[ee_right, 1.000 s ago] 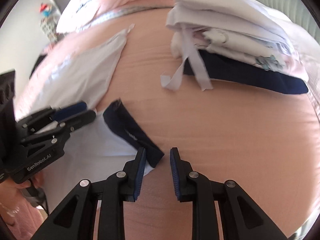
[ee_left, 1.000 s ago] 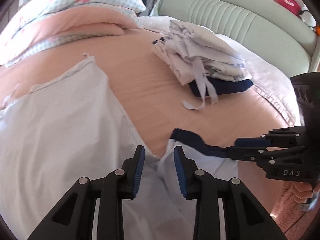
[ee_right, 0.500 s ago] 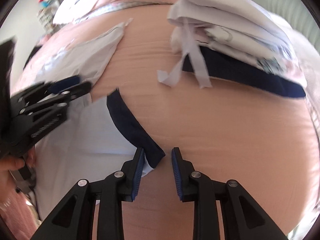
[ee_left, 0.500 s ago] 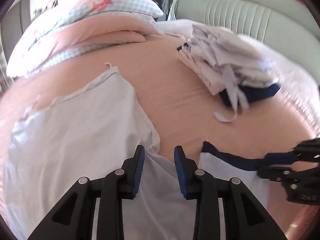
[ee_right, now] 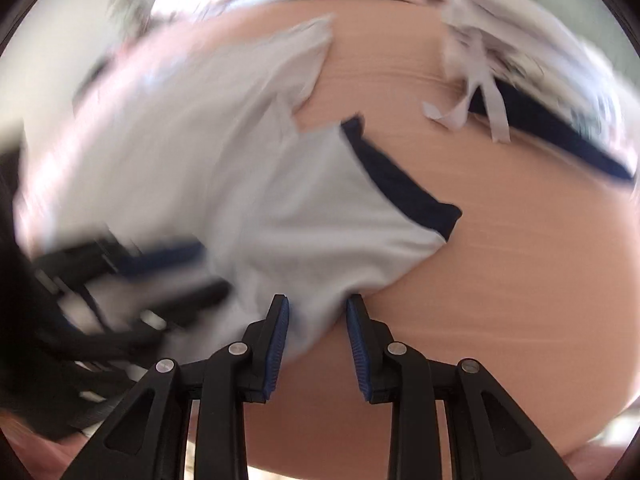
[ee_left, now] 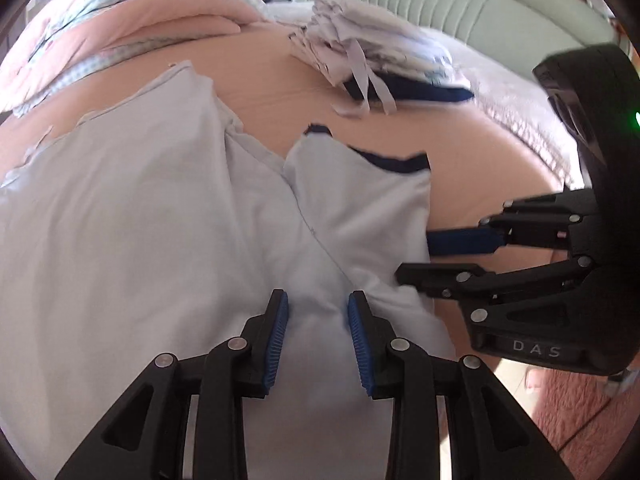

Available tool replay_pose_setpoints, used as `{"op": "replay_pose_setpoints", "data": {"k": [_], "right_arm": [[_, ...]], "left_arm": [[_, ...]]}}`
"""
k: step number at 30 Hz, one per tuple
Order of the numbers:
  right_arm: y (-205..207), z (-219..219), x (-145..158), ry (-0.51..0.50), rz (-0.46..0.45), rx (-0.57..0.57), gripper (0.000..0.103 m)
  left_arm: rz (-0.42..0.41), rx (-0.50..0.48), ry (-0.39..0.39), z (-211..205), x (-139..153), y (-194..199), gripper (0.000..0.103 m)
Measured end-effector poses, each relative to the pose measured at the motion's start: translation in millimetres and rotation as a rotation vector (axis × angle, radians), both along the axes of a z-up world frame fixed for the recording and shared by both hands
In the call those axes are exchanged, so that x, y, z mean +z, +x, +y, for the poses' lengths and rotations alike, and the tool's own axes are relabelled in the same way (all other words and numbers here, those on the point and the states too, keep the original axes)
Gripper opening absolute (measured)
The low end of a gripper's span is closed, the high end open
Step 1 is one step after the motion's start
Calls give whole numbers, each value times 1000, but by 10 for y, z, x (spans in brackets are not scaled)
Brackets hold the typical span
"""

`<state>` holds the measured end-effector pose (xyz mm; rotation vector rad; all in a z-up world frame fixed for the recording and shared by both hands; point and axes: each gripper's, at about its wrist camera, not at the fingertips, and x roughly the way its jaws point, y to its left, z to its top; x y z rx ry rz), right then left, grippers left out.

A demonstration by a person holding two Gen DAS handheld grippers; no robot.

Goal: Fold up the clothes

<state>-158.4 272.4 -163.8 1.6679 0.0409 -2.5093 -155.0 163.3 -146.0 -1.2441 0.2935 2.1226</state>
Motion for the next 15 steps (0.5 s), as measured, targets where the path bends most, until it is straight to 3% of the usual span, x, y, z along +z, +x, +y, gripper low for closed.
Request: {"op": "replay_pose_setpoints", "data": {"k": [2,4,8,11,13,15], "right_arm": [[86,77,22,11,-17,-28,29],[99,213,13,-12,-22,-98,28],[63,451,70,-217,13,-218,31],[24,554,-40,-388,-23,-266,31],[-46,603,-101,-445,-28,-297,31],[-150,600,-165,-493,-26,-318,31]], "left_arm": [[-16,-17,-4,-47,43,47,29],[-3,0,64,-124,123,83,29],[22,8,195,-189,231,182,29],[-8,-27,140,9,66,186,29],[30,-36,91,83,-12,269,29],[19,-31,90,62,-36,332,29]]}}
